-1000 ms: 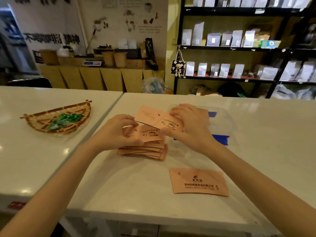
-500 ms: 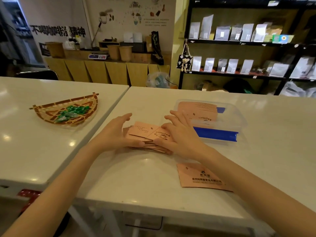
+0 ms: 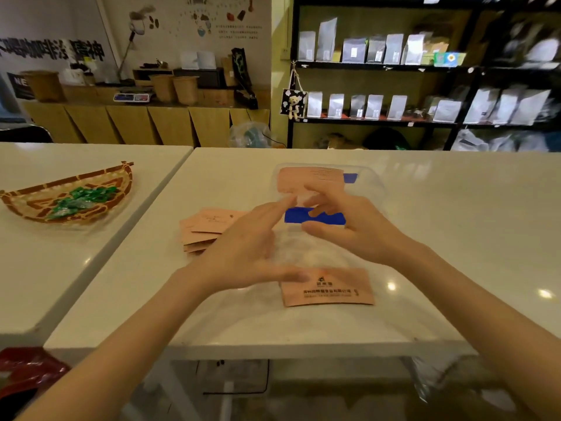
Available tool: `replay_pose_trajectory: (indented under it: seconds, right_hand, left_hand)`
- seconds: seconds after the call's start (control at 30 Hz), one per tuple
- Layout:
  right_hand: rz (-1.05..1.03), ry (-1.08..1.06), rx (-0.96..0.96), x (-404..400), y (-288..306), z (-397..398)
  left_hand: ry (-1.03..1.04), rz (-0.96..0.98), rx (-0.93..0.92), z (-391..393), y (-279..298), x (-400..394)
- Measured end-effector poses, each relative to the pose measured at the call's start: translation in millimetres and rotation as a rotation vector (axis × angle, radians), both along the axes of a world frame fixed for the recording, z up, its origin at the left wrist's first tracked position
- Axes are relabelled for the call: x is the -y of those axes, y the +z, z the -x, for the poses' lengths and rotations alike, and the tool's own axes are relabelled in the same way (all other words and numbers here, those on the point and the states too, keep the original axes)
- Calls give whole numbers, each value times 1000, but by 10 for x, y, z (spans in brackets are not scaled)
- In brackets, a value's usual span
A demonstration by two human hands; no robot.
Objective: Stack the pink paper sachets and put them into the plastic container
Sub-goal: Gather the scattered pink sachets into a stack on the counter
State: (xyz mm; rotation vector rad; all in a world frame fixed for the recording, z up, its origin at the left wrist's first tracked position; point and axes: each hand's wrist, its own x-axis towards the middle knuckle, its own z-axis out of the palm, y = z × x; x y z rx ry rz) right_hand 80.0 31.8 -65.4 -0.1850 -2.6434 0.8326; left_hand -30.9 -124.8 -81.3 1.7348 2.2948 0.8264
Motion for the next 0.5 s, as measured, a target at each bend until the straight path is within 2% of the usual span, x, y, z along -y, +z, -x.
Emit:
replay_pose_trajectory:
  seconds: [0.17,0.33,0.4,0.5]
  right_hand:
    - [-53,-37,189,-140,-177,-443]
    - [-172,-47,366,-184,-374,-683]
    - [-237,-54,381,-179,-419,-732]
    - [-228,-55,360,-162,-458,-782]
  left_hand:
    - [-104,170,-54,-182,-129,-104]
    - [-71,330,-124,-258,-266,-119]
    - [-46,348,-144,-241,-348,-94]
    - [-53,293,-159,-219,-422,-52]
